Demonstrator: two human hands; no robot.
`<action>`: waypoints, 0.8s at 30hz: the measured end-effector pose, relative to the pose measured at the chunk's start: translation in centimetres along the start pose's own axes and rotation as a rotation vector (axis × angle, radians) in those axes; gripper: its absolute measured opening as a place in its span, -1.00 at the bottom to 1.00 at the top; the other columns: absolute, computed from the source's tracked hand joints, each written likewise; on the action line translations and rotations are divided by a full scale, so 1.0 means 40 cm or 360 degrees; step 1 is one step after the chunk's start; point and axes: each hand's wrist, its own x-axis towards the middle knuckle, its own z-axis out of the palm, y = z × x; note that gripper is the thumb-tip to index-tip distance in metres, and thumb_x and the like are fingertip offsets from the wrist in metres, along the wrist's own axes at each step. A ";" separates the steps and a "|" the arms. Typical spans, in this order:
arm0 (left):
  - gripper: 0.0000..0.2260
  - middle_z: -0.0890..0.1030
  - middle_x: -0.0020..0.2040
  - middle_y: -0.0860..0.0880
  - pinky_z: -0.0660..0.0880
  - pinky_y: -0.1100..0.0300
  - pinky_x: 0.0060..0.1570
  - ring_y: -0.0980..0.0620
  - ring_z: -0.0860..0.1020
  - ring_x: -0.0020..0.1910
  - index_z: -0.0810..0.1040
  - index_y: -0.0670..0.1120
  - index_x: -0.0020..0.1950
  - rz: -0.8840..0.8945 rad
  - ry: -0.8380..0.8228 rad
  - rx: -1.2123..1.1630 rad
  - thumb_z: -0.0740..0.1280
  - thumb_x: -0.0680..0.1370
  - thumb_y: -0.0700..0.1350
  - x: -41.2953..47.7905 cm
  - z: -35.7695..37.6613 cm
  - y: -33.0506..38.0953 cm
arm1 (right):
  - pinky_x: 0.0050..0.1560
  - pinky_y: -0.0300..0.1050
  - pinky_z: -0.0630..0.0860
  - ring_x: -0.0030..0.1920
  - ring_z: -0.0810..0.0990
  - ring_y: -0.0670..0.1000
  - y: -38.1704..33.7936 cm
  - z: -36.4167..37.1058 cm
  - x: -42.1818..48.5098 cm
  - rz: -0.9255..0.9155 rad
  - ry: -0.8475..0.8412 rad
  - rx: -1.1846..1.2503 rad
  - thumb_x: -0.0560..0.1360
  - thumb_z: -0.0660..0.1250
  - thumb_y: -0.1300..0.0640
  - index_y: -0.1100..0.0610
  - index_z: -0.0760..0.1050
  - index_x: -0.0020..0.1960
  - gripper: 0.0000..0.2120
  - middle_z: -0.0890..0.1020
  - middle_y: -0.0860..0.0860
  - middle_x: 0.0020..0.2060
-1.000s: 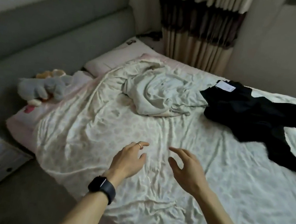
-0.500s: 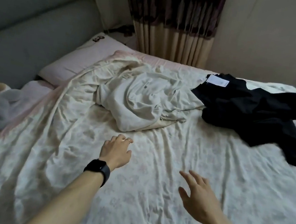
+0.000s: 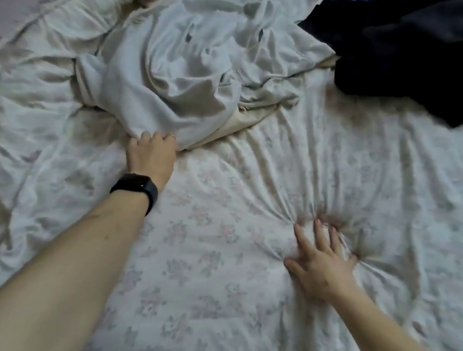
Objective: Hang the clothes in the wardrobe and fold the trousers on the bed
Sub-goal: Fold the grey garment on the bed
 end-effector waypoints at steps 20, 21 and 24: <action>-0.93 0.70 -0.13 0.08 0.59 0.03 0.07 0.00 0.66 -0.04 0.63 0.09 -0.08 0.0166 0.0874 -0.1733 0.36 0.55 0.02 -0.126 -1.238 -0.074 | 0.34 -0.25 0.37 0.41 0.41 -0.16 -0.255 -0.742 -0.487 -0.0514 0.0571 0.1230 0.30 0.41 -0.49 -0.11 0.19 0.59 -0.01 0.39 -0.17 0.48; -0.93 0.70 -0.14 0.08 0.59 0.02 0.07 0.01 0.66 -0.05 0.62 0.09 -0.11 0.0158 0.0905 -0.1842 0.37 0.56 0.01 -0.177 -1.292 -0.061 | 0.27 -0.37 0.39 0.34 0.44 -0.24 -0.274 -0.803 -0.548 -0.0613 0.0659 0.1358 0.25 0.44 -0.50 -0.18 0.21 0.56 -0.01 0.42 -0.27 0.42; -0.93 0.70 -0.12 0.03 0.63 -0.04 0.04 -0.02 0.69 -0.07 0.63 0.04 -0.09 0.0159 0.0897 -0.2198 0.38 0.56 -0.02 -0.358 -1.441 -0.002 | -0.01 -0.52 0.41 0.12 0.57 -0.20 -0.248 -0.942 -0.762 -0.0694 0.0850 0.1275 0.28 0.54 -0.36 -0.22 0.45 0.38 -0.28 0.57 -0.25 0.15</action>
